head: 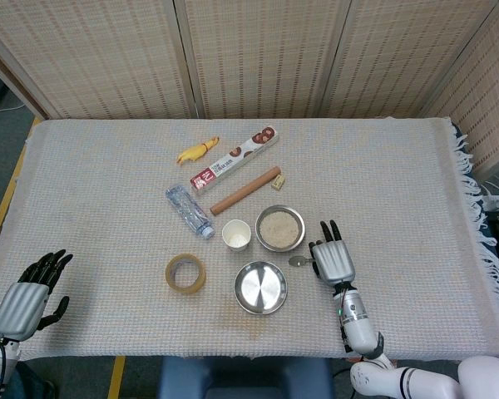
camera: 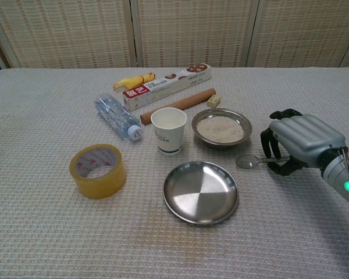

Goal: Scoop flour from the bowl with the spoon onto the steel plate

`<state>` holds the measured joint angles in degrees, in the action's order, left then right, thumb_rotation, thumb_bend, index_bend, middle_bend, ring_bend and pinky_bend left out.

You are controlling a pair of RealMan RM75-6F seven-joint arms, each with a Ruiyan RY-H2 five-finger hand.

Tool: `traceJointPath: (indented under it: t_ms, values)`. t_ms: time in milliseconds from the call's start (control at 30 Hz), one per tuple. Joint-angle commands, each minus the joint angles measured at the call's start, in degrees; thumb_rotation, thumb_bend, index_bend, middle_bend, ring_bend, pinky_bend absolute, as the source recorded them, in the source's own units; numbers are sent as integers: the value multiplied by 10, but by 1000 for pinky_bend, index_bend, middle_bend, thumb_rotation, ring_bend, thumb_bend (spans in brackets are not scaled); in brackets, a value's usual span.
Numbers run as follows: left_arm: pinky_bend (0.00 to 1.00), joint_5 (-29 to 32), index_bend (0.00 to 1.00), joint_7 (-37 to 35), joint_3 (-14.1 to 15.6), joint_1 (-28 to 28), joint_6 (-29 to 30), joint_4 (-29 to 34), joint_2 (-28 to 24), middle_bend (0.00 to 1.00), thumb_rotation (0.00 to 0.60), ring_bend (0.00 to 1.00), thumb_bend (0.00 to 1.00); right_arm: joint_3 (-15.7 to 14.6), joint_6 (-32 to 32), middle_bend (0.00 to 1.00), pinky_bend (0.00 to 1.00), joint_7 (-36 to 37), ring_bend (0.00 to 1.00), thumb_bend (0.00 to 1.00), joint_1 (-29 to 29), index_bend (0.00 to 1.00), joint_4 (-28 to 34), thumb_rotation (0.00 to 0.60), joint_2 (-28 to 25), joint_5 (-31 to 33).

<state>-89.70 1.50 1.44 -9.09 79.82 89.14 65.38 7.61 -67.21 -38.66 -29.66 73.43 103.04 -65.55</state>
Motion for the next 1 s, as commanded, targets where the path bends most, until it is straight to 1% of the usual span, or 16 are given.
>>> traceJointPath:
  t_ms: [33, 167, 300, 433, 533, 633, 733, 867, 1000]
  values:
    - [158, 0, 0, -1, 0, 0, 1, 0, 0, 0, 600, 36, 448, 0, 1, 571, 0, -2, 40, 372, 3, 934, 17, 600, -18, 1]
    - [158, -1, 0, -3, 0, 0, 2, 0, 0, 0, 600, 37, 448, 2, 0, 571, 0, -16, 41, 373, 7, 934, 70, 600, -65, 7]
    - [159, -1, 0, 0, 0, -1, 0, 0, 0, 0, 600, 37, 449, 14, -2, 571, 0, -50, 40, 373, 5, 934, 132, 600, -112, 29]
    - [158, -2, 0, 3, 1, 0, 0, 2, 1, 0, 600, 37, 449, 37, -22, 571, 0, -89, 41, 373, -9, 934, 173, 600, -145, 34]
    - [158, -2, 0, 6, 2, 0, 0, 3, 1, 0, 600, 37, 449, 60, -21, 571, 0, -129, 41, 373, -32, 934, 185, 600, -156, 51]
    - [158, -3, 0, 6, 2, 0, 0, 4, 0, 0, 600, 37, 449, 84, -6, 571, 0, -175, 41, 373, -67, 934, 183, 600, -156, 80]
    - [158, -3, 0, 5, 2, 0, -1, 4, 0, 0, 600, 37, 449, 97, 10, 571, 0, -233, 41, 375, -107, 934, 163, 600, -143, 117]
    - [158, -3, 0, 3, 3, 0, -1, 4, -1, 0, 600, 37, 450, 98, 27, 571, 0, -306, 41, 376, -157, 934, 121, 600, -113, 162]
    - [158, -4, 0, -1, 3, 1, 3, 4, -4, 0, 600, 37, 449, 90, 32, 572, 0, -352, 41, 380, -193, 940, 80, 600, -82, 190]
